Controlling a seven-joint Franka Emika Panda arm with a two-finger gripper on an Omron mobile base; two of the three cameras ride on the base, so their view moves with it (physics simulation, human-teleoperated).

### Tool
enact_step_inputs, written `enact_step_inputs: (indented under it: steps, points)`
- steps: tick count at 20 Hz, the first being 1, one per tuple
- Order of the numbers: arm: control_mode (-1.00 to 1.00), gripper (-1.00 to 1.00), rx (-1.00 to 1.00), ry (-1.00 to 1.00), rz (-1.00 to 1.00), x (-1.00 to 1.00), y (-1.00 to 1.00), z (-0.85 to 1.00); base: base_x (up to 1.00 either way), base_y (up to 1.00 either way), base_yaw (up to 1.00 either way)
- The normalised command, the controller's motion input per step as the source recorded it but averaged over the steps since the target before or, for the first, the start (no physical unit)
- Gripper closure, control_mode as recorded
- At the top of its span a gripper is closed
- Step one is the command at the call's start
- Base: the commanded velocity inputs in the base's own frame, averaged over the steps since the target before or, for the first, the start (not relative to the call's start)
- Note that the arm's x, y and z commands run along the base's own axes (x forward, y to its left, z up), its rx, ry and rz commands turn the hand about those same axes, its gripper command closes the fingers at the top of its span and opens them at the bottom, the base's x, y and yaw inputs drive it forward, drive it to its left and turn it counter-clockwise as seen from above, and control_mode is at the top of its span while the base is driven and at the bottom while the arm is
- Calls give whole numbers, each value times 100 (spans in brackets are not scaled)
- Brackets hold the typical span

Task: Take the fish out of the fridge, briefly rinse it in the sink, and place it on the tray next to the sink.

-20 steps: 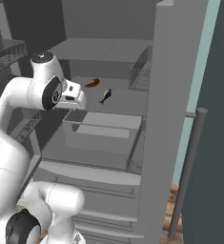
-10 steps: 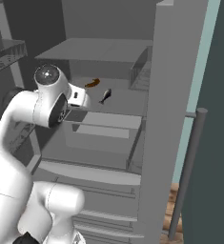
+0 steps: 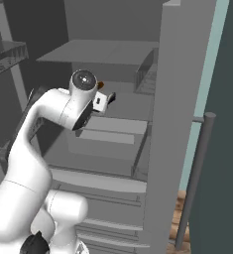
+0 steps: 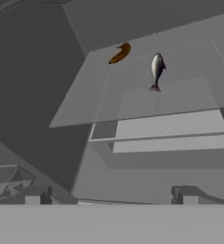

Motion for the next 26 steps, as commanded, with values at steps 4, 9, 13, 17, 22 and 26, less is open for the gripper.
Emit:
enact_step_inputs:
  steps: [4, 9, 13, 17, 22, 26]
  points:
    - [-100, -100, -7, 0, -5, 6, 2, 0, 0, 0, 0]
    - [-100, -100, -23, 0, -30, 38, 8, -4, 0, 0, 0]
    - [-100, -100, -7, 0, -12, 55, -5, 0, 0, 0, 0]
    - [-100, -100, 0, 1, 0, 56, -23, 0, 0, 0, 0]
    - [-100, -100, -2, 0, 0, 63, -11, -14, 0, 0, 0]
    - [-100, -100, -4, 5, 0, 41, -2, -46, 0, 0, 0]
